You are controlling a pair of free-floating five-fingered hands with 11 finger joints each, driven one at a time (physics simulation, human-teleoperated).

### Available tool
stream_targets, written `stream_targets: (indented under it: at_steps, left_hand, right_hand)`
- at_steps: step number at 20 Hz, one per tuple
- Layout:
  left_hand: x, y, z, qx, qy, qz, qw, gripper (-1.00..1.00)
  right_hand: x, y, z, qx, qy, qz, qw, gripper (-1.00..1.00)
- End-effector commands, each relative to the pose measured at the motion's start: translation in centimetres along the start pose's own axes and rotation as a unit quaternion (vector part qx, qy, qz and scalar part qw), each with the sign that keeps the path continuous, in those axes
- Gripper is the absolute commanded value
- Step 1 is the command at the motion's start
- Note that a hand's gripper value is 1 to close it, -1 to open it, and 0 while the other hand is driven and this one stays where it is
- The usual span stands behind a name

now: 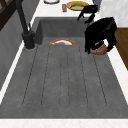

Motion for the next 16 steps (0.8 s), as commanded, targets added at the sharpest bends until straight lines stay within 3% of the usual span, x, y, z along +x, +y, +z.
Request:
stream_targets:
  at_steps: [1, 2, 7, 9, 16]
  left_hand:
    - [1.4, 2.4, -2.7, -0.012, 0.007, -0.001, 0.9999, 1.0]
    - [1.4, 3.1, -3.0, -0.014, 0.003, 0.007, 0.9999, 1.0]
    - [2.9, 4.8, -6.5, -0.018, 0.0, -0.005, 0.9998, 1.0]
    - [2.9, 4.6, -8.0, -0.017, 0.004, -0.017, 0.9997, 1.0]
    - [3.0, 3.9, -13.1, -0.02, 0.01, -0.033, 0.9992, 1.0]
  right_hand:
    - [0.0, 0.0, 0.0, 0.0, 0.0, 0.0, 1.0, 0.0]
    - [0.0, 0.0, 0.0, 0.0, 0.0, 0.0, 1.0, 0.0]
    - [0.0, 0.0, 0.0, 0.0, 0.0, 0.0, 1.0, 0.0]
    - [0.0, 0.0, 0.0, 0.0, 0.0, 0.0, 1.0, 0.0]
    - [0.0, 0.0, 0.0, 0.0, 0.0, 0.0, 1.0, 0.0]
